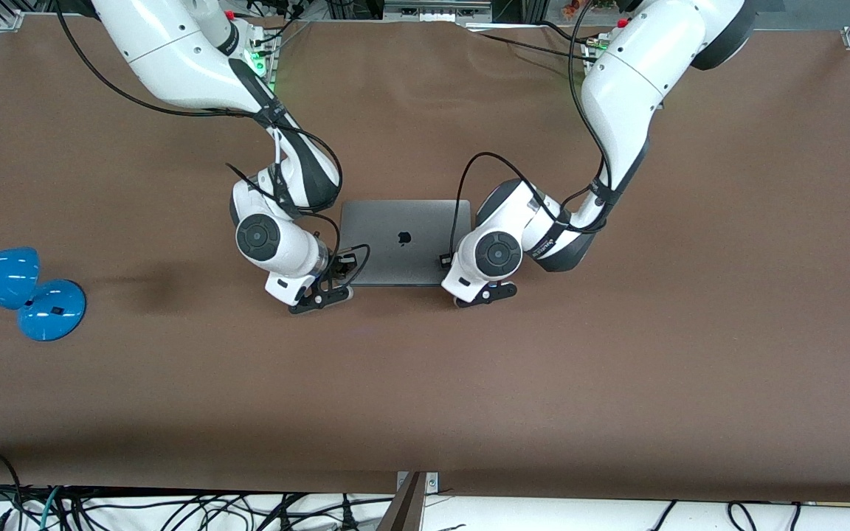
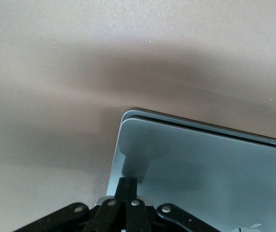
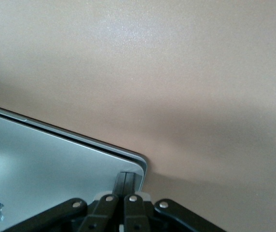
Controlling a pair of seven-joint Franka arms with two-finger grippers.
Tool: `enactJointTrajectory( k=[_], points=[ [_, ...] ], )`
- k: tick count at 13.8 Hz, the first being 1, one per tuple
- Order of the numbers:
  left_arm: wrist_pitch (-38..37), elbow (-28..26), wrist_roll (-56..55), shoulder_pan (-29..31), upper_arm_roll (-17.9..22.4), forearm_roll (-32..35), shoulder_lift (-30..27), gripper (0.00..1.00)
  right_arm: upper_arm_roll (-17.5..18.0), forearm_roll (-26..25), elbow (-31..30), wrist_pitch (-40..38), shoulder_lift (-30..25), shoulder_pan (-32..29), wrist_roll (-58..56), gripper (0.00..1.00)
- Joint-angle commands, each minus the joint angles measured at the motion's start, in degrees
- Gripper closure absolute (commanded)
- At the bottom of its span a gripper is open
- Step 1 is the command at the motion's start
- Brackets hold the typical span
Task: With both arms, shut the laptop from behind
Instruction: 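Press the lid down with both grippers until it shuts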
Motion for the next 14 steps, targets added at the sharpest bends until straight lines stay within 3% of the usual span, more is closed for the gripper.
enactJointTrajectory(
  k=[1, 12, 13, 14],
  points=[
    [-0.2, 2.3, -0.1, -1.4, 1.1, 1.5, 1.1, 1.0, -0.3, -0.5, 1.3, 0.9, 1.3, 0.5, -0.4, 1.0],
    [-0.2, 2.2, -0.1, -1.3, 1.1, 2.4, 1.0, 1.0, -0.3, 0.4, 2.5, 0.9, 1.1, 0.9, -0.3, 1.0],
    [-0.3, 2.2, -0.2, -1.2, 1.1, 2.5, 0.9, 0.94, -0.3, 0.4, 2.6, -0.4, 0.2, 0.8, -0.1, 1.0],
    [-0.5, 2.2, -0.1, -0.9, 1.1, 2.6, 0.4, 0.72, -0.3, 0.7, 2.9, -3.0, -0.8, 0.8, 0.7, 1.0]
  ],
)
